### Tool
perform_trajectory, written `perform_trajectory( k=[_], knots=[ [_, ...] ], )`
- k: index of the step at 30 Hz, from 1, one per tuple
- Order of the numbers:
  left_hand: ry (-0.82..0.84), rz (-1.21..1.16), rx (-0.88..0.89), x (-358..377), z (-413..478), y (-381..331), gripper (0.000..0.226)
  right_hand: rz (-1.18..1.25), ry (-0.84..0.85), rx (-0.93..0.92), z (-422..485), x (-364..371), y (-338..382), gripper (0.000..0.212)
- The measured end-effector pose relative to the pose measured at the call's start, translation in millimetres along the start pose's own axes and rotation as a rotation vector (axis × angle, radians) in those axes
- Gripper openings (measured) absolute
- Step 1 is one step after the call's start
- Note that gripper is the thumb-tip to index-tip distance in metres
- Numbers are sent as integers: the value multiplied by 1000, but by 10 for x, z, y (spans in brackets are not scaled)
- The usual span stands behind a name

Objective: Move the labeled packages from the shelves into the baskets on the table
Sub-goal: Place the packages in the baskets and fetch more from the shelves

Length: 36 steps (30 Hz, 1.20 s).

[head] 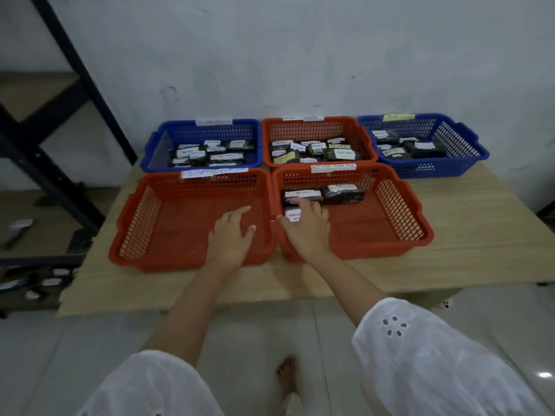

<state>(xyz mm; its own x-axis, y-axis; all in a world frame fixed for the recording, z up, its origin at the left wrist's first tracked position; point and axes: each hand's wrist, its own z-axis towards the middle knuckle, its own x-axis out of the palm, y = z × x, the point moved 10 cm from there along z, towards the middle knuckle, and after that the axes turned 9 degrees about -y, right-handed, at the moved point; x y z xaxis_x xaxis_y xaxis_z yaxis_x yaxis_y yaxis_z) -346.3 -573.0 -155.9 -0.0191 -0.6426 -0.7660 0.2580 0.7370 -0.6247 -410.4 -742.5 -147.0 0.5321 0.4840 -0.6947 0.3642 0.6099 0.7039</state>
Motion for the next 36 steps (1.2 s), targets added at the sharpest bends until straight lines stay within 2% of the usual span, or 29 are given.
perform_trajectory(
  k=[6, 13, 18, 24, 30, 36],
  knots=[
    [94, -176, 113, -645, -539, 292, 45, 120, 86, -17, -668, 177, 463, 49],
    [-16, -367, -4, -1807, -791, 1236, 35, 234, 210, -131, -1244, 843, 1441, 44],
    [-75, -342, -51, -2761, -892, 2242, 33, 320, 288, -190, -1741, 1689, 2398, 44],
    [-59, -229, -66, -3669, -854, 3408, 38, 429, 332, -210, -2383, 2699, 3515, 41],
    [-69, -216, -65, -4133, -501, 4293, 39, 398, 393, -181, -2585, 3546, 4070, 44],
    [-94, -239, -102, -4422, 144, 5092, 39, 341, 461, -226, -2348, 4456, 4670, 42]
  ],
)
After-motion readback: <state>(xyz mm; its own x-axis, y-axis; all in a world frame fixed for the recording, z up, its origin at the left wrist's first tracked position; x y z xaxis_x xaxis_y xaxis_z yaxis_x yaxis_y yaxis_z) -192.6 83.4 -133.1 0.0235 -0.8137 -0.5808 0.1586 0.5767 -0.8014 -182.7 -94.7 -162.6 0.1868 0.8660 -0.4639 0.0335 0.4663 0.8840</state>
